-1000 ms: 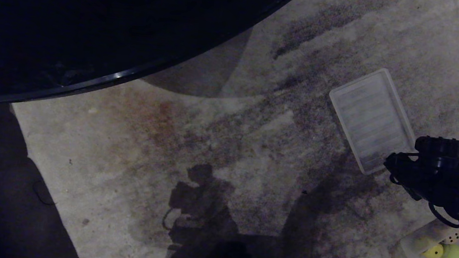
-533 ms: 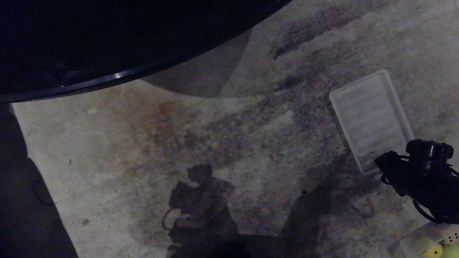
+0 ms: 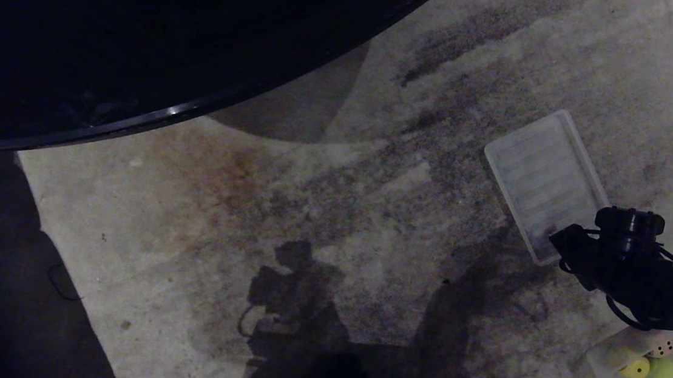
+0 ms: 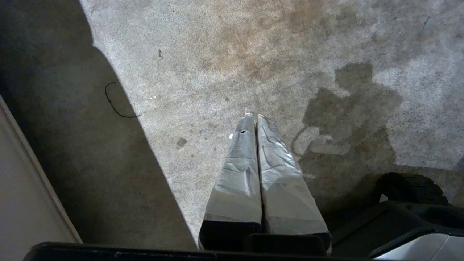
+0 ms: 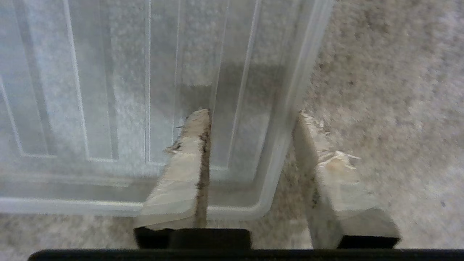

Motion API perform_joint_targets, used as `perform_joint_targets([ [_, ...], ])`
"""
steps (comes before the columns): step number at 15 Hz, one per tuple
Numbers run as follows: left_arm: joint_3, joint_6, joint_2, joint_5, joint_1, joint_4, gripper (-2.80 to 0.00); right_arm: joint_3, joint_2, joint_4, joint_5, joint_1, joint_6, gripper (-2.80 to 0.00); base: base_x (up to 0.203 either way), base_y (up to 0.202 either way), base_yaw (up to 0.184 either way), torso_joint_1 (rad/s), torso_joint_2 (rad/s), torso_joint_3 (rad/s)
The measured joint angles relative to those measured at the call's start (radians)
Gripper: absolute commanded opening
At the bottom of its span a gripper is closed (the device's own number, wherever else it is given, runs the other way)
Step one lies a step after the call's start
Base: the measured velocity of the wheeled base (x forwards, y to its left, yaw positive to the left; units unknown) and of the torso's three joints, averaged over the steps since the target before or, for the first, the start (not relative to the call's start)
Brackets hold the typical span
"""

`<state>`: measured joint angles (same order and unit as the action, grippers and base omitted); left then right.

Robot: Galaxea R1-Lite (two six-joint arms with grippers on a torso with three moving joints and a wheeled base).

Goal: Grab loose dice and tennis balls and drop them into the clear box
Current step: Close the lid

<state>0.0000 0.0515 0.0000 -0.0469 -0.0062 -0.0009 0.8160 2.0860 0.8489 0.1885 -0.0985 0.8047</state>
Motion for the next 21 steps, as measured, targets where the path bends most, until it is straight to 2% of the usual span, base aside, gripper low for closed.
perform_joint_targets([
  [8, 0.000, 0.000, 0.000, 0.000, 0.000, 0.000, -2.80, -0.112, -0.202, -0.035, -0.002, 0.003, -0.011, -2.80, 0.000, 0.000, 0.000, 0.000, 0.00, 0.000],
  [13, 0.000, 0.000, 0.000, 0.000, 0.000, 0.001, -2.80, -0.163, -0.399, -0.152, -0.020, 0.003, -0.030, -2.80, 0.000, 0.000, 0.000, 0.000, 0.00, 0.000],
  [21, 0.000, 0.000, 0.000, 0.000, 0.000, 0.000, -2.80, -0.239, -0.782, -0.358, -0.061, 0.005, -0.143, -2.80, 0.000, 0.000, 0.000, 0.000, 0.00, 0.000],
])
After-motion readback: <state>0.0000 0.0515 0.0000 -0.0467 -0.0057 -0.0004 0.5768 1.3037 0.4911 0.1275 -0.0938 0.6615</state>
